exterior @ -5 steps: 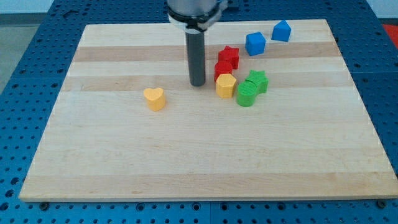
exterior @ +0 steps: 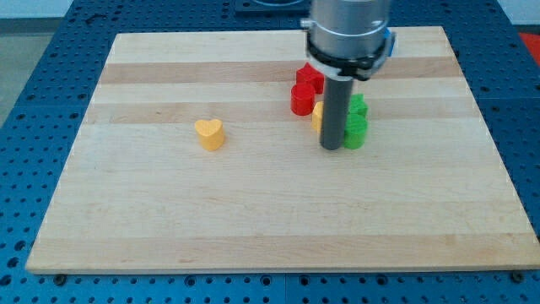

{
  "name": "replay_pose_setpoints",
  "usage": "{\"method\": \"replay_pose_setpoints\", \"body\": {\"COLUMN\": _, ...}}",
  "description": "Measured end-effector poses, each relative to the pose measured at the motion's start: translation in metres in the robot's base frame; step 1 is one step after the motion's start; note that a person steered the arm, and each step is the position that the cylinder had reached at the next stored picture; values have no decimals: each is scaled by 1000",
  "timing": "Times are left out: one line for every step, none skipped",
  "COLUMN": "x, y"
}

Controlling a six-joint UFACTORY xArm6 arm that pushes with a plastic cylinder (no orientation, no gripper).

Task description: Push green circle towards center right

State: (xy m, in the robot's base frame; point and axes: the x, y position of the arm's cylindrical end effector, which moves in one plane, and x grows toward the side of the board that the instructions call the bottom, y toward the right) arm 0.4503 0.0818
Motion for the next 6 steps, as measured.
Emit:
{"method": "replay_pose_setpoints", "body": {"x": 0, "y": 37}}
{"method": "replay_pose_setpoints", "body": {"x": -1, "y": 56}}
{"method": "replay_pose_setpoints", "body": {"x": -19, "y": 55}}
{"method": "replay_pose_setpoints", "body": {"x": -26, "y": 39}}
{"method": "replay_pose_setpoints", "body": {"x": -33, "y": 20}}
{"method": "replay_pose_setpoints", "body": {"x": -37, "y": 2}}
